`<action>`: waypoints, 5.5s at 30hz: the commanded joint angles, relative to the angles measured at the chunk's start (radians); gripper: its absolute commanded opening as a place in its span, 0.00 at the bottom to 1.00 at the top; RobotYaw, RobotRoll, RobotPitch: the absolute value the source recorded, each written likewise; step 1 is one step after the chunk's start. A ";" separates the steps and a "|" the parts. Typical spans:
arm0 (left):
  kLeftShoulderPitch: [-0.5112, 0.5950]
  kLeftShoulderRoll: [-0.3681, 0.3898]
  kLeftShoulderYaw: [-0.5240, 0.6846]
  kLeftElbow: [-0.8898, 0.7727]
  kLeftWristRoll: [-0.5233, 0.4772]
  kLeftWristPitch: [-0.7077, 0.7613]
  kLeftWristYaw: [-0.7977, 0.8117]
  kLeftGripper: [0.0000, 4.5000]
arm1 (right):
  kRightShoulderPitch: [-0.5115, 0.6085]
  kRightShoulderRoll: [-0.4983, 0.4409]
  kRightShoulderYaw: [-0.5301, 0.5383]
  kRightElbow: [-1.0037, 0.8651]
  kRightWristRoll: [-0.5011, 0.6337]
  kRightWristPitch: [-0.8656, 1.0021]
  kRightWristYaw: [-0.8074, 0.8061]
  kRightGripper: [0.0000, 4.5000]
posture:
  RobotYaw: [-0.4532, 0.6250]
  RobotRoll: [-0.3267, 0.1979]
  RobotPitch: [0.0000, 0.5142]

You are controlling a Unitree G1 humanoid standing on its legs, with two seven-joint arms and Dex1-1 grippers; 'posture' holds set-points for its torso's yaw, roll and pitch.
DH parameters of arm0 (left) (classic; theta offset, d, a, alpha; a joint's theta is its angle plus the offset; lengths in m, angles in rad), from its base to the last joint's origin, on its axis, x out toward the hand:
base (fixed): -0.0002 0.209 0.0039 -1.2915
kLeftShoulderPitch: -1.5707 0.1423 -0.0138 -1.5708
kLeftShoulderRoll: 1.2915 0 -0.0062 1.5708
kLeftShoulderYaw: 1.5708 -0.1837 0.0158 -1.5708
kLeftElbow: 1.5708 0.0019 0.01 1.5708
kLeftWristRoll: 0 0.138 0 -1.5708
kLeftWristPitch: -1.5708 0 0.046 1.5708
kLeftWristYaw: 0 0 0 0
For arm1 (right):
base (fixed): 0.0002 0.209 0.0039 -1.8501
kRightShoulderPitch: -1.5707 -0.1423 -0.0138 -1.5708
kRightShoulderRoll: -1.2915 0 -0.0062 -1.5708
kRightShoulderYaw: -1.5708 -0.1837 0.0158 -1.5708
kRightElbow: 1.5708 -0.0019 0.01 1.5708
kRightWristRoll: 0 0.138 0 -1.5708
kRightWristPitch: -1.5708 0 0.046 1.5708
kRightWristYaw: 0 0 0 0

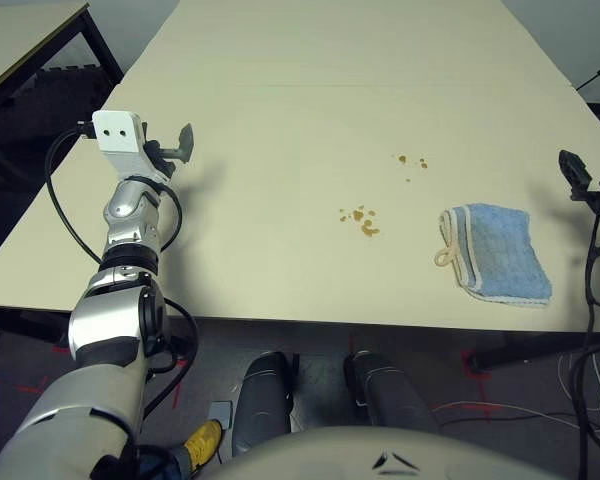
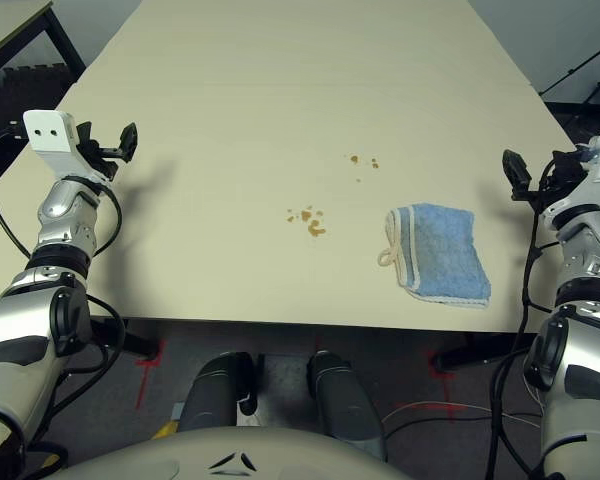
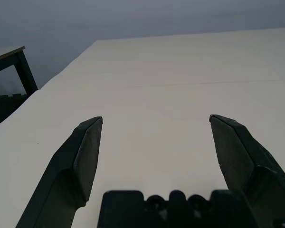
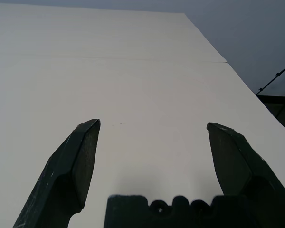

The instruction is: Wipe the water off the table with a rag.

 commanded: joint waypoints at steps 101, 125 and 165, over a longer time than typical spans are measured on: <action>0.343 0.081 -0.248 -0.694 -0.166 0.505 -0.961 1.00 | 0.306 -0.114 0.248 -0.576 0.048 0.889 0.504 0.99 | 0.25 0.62 0.24; 0.327 0.081 -0.253 -0.668 -0.154 0.489 -0.950 1.00 | 0.353 -0.039 0.327 -0.683 -0.019 0.855 0.365 0.61 | 0.24 0.62 0.25; 0.312 0.150 -0.255 -0.602 -0.137 0.450 -1.008 1.00 | 0.291 0.251 0.425 -1.040 0.123 1.085 0.097 0.00 | 0.25 0.62 0.26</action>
